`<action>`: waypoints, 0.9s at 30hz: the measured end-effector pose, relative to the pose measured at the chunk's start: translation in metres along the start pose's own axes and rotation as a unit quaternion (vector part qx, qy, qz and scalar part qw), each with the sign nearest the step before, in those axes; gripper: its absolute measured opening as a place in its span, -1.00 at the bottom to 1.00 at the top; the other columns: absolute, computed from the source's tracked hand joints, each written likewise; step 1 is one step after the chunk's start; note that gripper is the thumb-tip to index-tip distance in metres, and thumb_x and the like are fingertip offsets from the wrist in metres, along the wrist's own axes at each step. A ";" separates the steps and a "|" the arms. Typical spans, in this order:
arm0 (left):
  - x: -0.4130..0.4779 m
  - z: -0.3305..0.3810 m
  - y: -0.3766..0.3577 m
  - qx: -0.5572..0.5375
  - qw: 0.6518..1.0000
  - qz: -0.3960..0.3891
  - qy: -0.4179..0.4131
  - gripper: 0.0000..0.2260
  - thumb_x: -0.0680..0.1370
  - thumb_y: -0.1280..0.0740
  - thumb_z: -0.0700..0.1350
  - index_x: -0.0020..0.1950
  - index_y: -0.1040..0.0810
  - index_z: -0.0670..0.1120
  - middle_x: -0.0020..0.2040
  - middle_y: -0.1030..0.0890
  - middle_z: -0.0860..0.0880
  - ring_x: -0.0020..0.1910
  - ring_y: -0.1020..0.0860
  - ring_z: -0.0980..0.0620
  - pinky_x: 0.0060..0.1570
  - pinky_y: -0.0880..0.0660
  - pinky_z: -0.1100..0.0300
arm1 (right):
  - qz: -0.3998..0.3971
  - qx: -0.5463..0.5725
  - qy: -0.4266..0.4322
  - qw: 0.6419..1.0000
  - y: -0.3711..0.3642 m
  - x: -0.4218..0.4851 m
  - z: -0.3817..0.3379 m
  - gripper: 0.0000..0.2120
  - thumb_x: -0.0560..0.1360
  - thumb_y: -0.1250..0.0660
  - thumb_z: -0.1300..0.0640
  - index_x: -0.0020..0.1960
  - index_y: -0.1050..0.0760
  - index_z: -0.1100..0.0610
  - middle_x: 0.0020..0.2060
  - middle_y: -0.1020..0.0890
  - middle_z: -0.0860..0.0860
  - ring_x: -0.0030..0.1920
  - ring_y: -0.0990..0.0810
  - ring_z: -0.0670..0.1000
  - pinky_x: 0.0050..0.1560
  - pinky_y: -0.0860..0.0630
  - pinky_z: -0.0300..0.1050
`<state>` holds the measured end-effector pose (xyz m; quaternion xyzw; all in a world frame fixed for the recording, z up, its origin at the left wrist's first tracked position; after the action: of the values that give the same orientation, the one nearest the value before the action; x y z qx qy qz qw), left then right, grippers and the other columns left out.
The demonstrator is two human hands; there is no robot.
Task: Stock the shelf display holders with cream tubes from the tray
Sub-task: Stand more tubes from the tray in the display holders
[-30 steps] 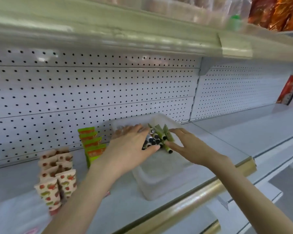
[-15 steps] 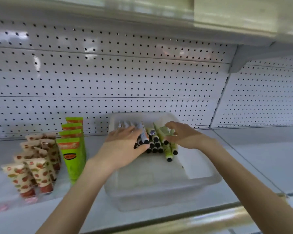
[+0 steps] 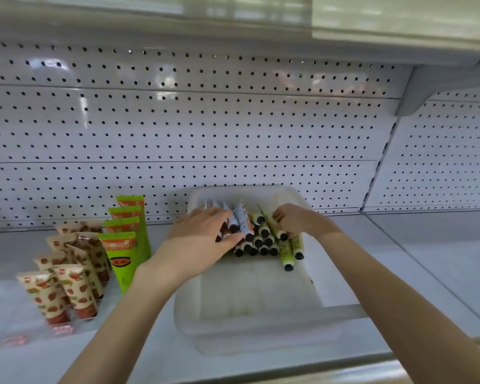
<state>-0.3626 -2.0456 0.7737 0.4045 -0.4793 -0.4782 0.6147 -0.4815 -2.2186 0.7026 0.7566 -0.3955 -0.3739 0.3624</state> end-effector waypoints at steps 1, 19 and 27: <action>0.000 -0.001 -0.001 -0.001 1.000 0.001 -0.003 -0.60 0.58 -0.08 0.19 0.37 -0.32 0.06 0.32 -0.40 0.10 0.27 -0.34 0.05 0.09 -0.25 0.18 | -0.002 0.005 -0.004 1.000 -0.001 0.000 0.001 -0.65 0.57 -0.17 0.26 0.35 -0.32 0.22 0.28 -0.44 0.13 -0.06 -0.59 0.10 0.11 -0.57 0.00; 0.018 -0.022 0.008 -0.229 0.961 0.151 0.041 -0.71 0.57 -0.24 -0.03 0.29 -0.46 -0.01 0.23 -0.52 0.07 0.19 -0.47 0.06 0.10 -0.38 0.20 | 0.069 0.338 0.159 0.925 0.029 -0.034 -0.030 -0.76 0.53 -0.31 0.21 0.20 -0.47 0.19 0.05 -0.57 0.05 0.01 -0.57 -0.01 0.01 -0.57 -0.10; 0.022 -0.024 0.017 -0.278 0.938 0.207 0.025 -0.66 0.57 -0.25 -0.03 0.32 -0.43 -0.08 0.28 -0.48 0.01 0.21 -0.43 0.08 0.10 -0.29 0.29 | -0.121 0.423 0.281 0.853 0.010 -0.053 -0.065 -0.63 0.48 -0.34 0.20 0.27 -0.43 0.24 0.11 -0.57 0.06 0.13 -0.56 0.03 0.21 -0.49 0.00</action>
<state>-0.3340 -2.0620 0.7893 0.1212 -0.3845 -0.4443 0.8001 -0.4510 -2.1598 0.7553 0.9516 -0.3018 0.0175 0.0549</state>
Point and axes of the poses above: each hand's wrist, its own x-axis towards the middle knuckle, its own y-axis out of the back of the hand, z = x × y, the point moved 8 cm from there along x, towards the middle knuckle
